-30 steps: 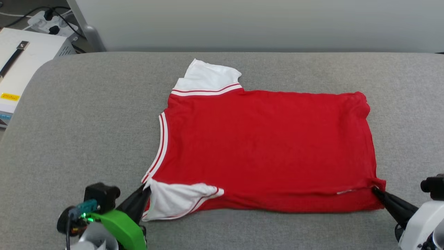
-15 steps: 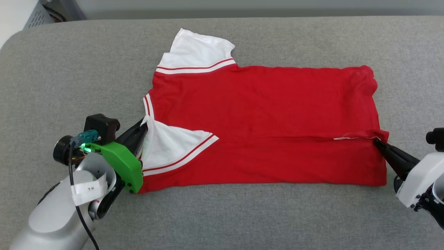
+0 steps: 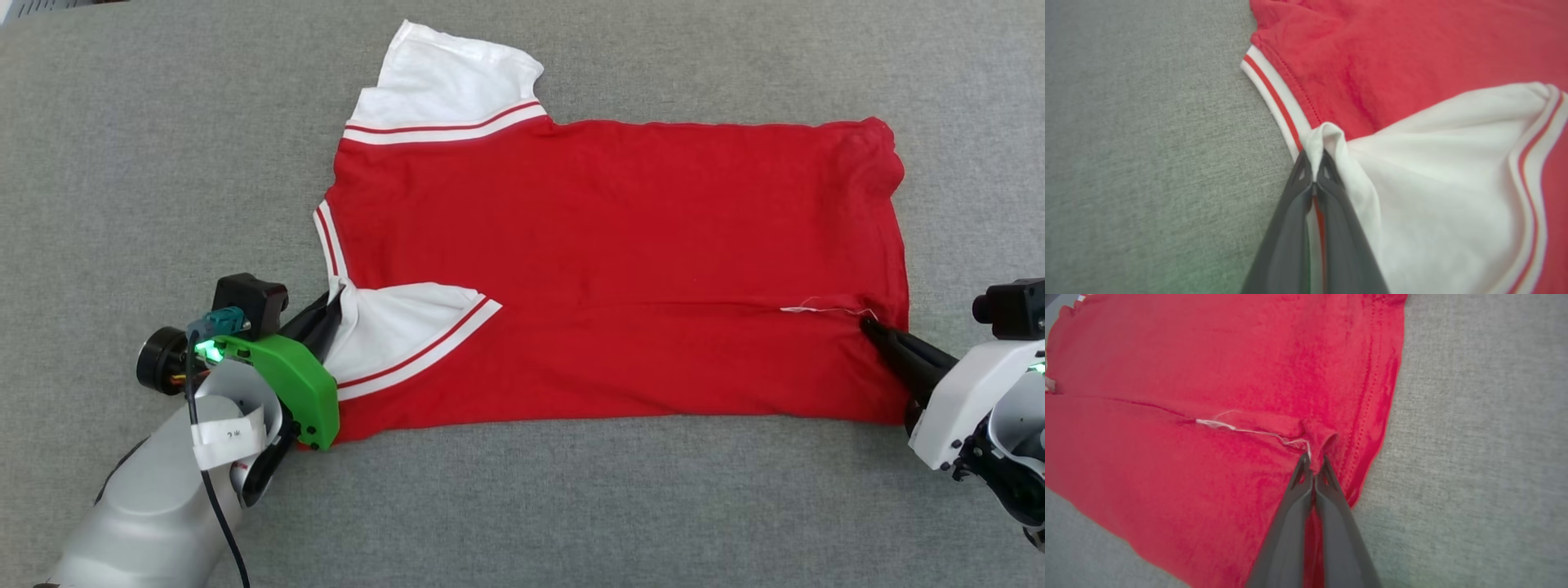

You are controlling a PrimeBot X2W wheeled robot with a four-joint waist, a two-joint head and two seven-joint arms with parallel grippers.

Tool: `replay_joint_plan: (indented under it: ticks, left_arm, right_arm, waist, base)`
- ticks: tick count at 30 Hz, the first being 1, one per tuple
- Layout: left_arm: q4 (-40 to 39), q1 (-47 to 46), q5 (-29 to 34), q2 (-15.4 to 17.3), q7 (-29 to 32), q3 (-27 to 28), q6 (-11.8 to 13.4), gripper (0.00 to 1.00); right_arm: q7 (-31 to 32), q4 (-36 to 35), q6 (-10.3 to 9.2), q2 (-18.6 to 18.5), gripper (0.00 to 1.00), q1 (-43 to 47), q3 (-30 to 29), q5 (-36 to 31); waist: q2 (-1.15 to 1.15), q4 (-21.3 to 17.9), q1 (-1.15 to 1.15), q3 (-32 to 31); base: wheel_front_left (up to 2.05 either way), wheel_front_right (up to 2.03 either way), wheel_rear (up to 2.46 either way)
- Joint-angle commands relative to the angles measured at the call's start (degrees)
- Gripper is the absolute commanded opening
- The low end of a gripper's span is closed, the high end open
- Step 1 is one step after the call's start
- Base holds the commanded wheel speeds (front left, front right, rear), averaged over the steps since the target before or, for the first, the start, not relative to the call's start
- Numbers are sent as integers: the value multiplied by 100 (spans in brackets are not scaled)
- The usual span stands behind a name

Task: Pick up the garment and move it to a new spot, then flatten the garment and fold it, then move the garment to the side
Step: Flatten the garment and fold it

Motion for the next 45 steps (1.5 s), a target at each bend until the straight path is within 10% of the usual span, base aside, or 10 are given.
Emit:
replay_joint_plan:
  ticks: [1,3,4,5,16,32,45]
  left_arm:
    - [214,117,-100,-129,99,-176,-12,0]
    - [298,84,-204,-152,-31,-188,-14,0]
    - [339,69,-237,-146,-68,-216,-14,53]
    - [350,46,-234,-128,-103,-249,-14,100]
    - [-132,-388,-159,385,-99,-177,1,100]
    - [-1798,-649,-1553,1063,3925,-710,-7,100]
    - [-1200,-349,-2048,856,4759,-1006,8,100]
  right_arm:
    - [-25,84,-5,29,0,-25,79,-22]
    - [-65,68,-5,25,45,10,114,38]
    - [-105,31,-5,2,100,32,131,41]
    - [-150,-7,-5,-28,100,54,136,35]
    - [-632,-655,-5,-453,100,720,-347,-106]
    - [-235,-1063,-5,-78,100,1275,-1086,-598]
    - [89,-1192,-5,197,100,1171,-1264,-729]
  waist:
    - [0,34,0,-65]
    - [0,59,0,-146]
    - [0,74,0,-202]
    - [0,89,0,-255]
    - [0,297,0,-862]
    - [0,311,0,-1112]
    - [0,72,0,-837]
  base:
    - [0,0,0]
    - [0,0,0]
    - [0,0,0]
    - [0,0,0]
    - [0,0,0]
    - [0,0,0]
    - [0,0,0]
